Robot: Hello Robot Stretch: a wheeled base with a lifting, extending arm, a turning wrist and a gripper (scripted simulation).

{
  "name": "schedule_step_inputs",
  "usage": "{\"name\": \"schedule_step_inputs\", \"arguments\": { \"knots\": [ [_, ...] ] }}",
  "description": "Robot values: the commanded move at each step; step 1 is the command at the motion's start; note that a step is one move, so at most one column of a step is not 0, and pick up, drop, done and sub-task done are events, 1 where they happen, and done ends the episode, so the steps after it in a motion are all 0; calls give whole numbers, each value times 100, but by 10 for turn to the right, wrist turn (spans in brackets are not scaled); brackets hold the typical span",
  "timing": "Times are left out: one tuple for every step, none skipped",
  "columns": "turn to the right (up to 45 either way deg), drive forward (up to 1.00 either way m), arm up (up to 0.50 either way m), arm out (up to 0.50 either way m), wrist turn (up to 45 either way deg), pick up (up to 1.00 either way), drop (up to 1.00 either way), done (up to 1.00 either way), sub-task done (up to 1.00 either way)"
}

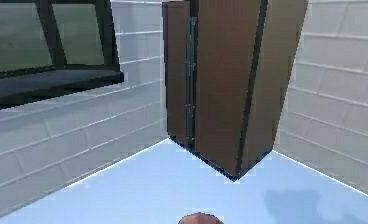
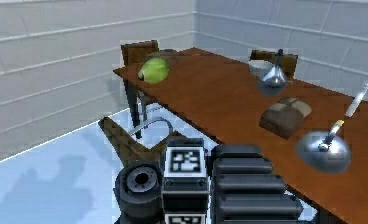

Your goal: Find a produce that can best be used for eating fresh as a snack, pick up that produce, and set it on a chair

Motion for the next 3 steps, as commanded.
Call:
{"name": "schedule_step_inputs", "arguments": {
  "knots": [
    [0, 5, 0, 0, 0, 0, 0, 0, 0],
    [450, 0, 0, 0, 0, 0, 0, 0, 0],
    [450, 0, 0, 0, 0, 0, 0, 0, 0]
  ]
}}
